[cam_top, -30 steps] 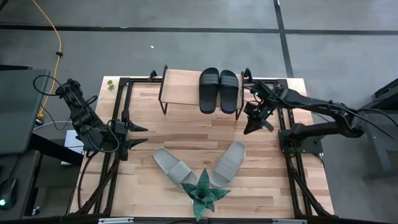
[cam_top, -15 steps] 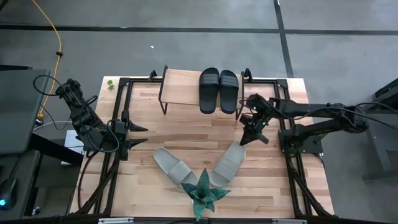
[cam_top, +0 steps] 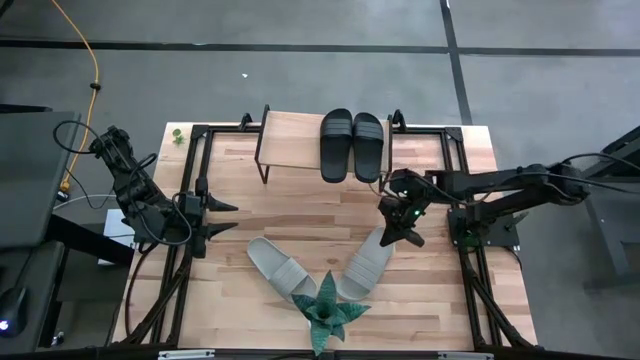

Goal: Pick and place slides into the shelf
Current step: Put the right gray slipper on the shelf

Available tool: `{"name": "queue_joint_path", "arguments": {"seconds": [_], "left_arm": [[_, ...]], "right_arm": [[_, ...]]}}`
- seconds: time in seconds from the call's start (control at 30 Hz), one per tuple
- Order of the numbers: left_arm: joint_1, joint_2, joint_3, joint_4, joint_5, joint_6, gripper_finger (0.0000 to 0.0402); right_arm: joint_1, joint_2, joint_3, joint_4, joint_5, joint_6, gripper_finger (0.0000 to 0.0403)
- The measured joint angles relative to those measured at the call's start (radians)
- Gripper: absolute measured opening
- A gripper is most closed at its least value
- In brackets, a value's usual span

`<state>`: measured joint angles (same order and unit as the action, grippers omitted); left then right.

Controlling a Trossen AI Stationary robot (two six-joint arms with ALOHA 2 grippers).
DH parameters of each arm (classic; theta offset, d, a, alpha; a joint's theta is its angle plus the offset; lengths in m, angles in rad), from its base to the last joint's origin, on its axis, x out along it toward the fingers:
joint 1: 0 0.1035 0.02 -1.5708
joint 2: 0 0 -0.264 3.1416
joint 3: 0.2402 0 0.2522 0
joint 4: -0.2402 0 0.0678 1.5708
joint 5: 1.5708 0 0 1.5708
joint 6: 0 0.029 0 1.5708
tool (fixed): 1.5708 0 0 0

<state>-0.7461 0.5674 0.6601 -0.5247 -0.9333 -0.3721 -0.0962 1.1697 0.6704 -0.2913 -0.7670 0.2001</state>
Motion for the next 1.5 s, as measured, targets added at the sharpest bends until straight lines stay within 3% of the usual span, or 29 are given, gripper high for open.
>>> {"name": "queue_joint_path", "arguments": {"seconds": [0.23, 0.43, 1.1, 1.27, 1.5], "left_arm": [[0.0, 0.0, 0.0, 0.0, 0.0, -0.002, 0.017], [0.0, 0.0, 0.0, 0.0, 0.0, -0.002, 0.017], [0.0, 0.0, 0.0, 0.0, 0.0, -0.003, 0.017], [0.0, 0.0, 0.0, 0.0, 0.001, -0.003, 0.017], [0.0, 0.0, 0.0, 0.0, 0.0, -0.003, 0.017]], "right_arm": [[0.002, 0.102, 0.0, 0.078, -0.09, 0.01, 0.0007], [0.011, 0.142, 0.0, 0.087, -0.054, 0.005, 0.0007], [0.1, 0.313, 0.0, 0.243, -0.073, 0.047, 0.0009], [0.122, 0.339, 0.0, 0.248, -0.045, 0.058, 0.0038], [0.127, 0.35, 0.0, 0.251, -0.009, 0.062, 0.0119]]}}
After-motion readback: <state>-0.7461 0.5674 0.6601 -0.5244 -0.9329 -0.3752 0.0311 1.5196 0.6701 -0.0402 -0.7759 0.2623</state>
